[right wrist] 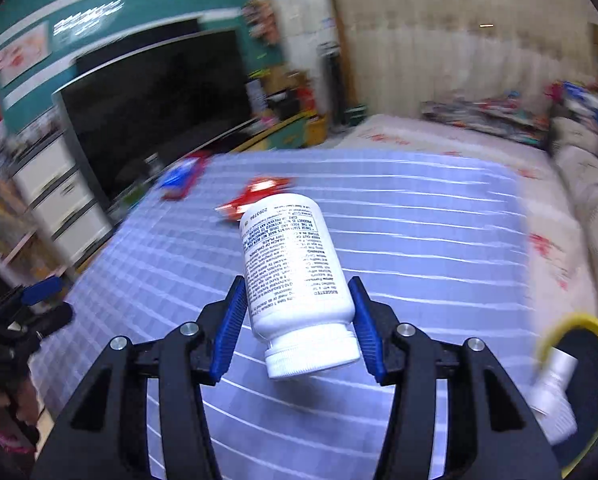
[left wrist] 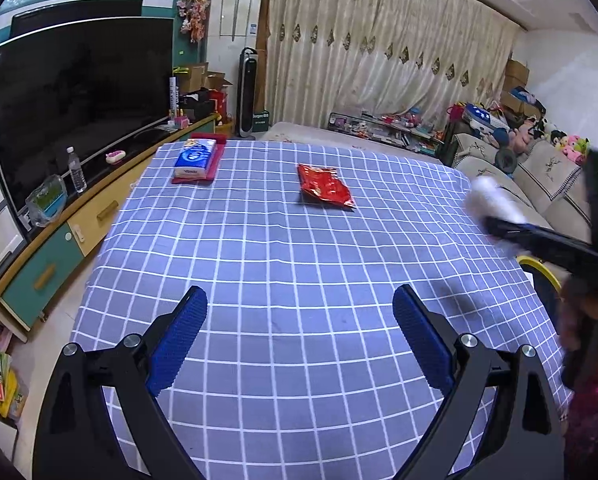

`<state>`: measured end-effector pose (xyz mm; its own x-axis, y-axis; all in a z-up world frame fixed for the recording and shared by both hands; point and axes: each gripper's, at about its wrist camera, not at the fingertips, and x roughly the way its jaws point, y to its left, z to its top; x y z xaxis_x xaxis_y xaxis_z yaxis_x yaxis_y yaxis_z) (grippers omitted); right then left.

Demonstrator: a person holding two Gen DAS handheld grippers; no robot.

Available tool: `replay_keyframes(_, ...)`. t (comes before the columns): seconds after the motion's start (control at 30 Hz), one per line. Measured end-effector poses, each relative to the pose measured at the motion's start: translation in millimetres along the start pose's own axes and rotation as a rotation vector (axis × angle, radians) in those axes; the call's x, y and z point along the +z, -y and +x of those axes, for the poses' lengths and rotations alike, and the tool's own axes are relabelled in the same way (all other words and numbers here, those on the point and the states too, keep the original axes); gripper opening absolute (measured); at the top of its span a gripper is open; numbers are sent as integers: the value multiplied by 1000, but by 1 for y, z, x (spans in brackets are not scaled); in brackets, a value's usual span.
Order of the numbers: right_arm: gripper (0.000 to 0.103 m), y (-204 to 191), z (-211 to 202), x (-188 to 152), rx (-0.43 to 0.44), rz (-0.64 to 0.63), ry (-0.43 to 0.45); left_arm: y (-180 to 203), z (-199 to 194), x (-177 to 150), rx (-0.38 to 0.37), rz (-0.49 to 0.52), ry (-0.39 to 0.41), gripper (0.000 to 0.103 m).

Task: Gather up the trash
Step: 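Carry the pill bottle into the bin and open the right gripper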

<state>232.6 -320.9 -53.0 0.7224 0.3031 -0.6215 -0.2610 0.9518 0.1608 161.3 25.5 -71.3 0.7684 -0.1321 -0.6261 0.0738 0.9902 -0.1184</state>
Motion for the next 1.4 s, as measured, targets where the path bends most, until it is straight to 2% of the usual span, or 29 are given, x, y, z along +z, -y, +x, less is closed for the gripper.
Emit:
replay_keyframes(0.13,49,75,-42,-21,-218,117,37,12,11,2,-17,15,-12,93)
replay_keyframes(0.23,49,144,-61,-47,-380,252,12,21,20,3,-29,28,-24,93)
replay_keyframes(0.33,49,191,-59,-70,-474,330,-48,30,29,5,-27,43,-30,93)
replay_keyframes(0.43,49,222,-49,-88,-530,381,-96,37,40,9,-26,55,-42,93)
replay_keyframes(0.6,51,251,-25,-109,-562,440,-174,44,57,17,-24,74,-68,93)
replay_keyframes(0.67,57,256,-23,-112,-572,453,-178,47,65,21,-22,83,-77,93)
replay_keyframes(0.93,64,243,-50,-103,-579,439,-83,53,103,47,-26,113,-121,93)
replay_keyframes(1.07,64,235,-59,-102,-559,436,-54,55,138,77,-13,144,-134,95)
replay_keyframes(1.27,64,231,-64,-96,-548,430,-40,59,204,123,-14,133,-183,96)
replay_keyframes(1.4,64,230,-64,-95,-548,429,-40,60,246,141,54,111,-220,96)
